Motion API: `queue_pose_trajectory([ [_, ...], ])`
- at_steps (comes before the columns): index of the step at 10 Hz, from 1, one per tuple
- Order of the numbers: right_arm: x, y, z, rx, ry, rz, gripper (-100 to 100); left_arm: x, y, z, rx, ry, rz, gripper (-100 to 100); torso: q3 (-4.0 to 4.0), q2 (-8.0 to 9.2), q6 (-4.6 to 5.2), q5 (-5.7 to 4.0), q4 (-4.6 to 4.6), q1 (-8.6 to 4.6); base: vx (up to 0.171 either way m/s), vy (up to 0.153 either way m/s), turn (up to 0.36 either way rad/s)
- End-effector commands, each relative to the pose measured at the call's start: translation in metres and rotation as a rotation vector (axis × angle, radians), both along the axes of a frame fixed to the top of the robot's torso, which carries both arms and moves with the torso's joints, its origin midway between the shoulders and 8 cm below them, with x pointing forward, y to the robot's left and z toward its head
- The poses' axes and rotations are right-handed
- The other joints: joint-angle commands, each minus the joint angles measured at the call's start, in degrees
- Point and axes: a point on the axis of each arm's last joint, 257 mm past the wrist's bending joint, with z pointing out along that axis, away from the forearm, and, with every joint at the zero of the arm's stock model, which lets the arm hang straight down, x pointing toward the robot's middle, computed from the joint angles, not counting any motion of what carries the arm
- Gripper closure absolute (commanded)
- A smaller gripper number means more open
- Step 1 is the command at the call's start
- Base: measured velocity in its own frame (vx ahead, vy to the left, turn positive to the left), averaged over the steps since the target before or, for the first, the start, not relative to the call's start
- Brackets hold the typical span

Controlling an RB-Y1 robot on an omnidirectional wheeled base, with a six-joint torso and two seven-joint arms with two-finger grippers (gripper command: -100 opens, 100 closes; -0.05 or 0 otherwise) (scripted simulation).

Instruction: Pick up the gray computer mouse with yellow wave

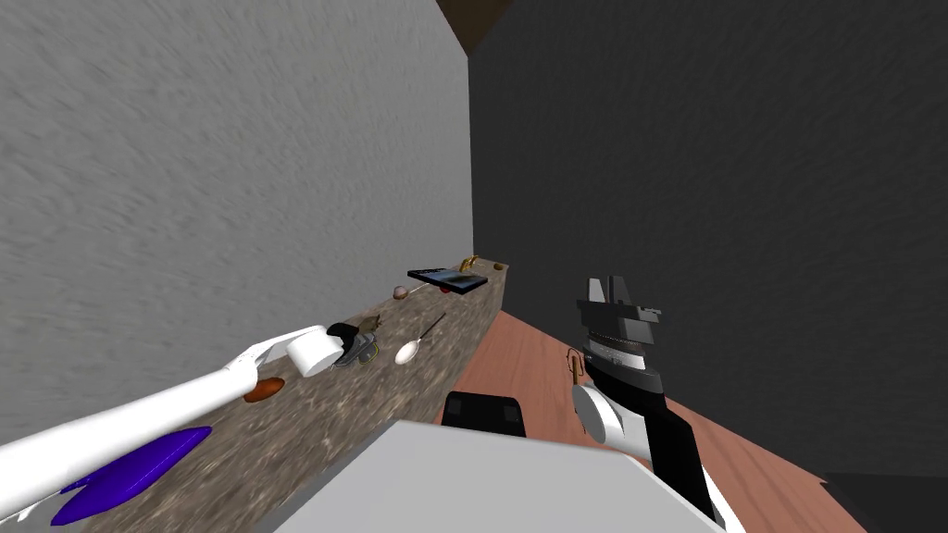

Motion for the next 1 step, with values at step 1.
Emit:
queue_pose_trajectory([
  [1, 0.0, 0.0, 0.0, 0.0, 0.0, 0.0, 0, 0.0, 0.0, 0.0, 0.0, 0.0, 0.0, 0, 0.0, 0.0, 0.0, 0.0, 0.0, 0.0, 0.0, 0.0, 0.0],
])
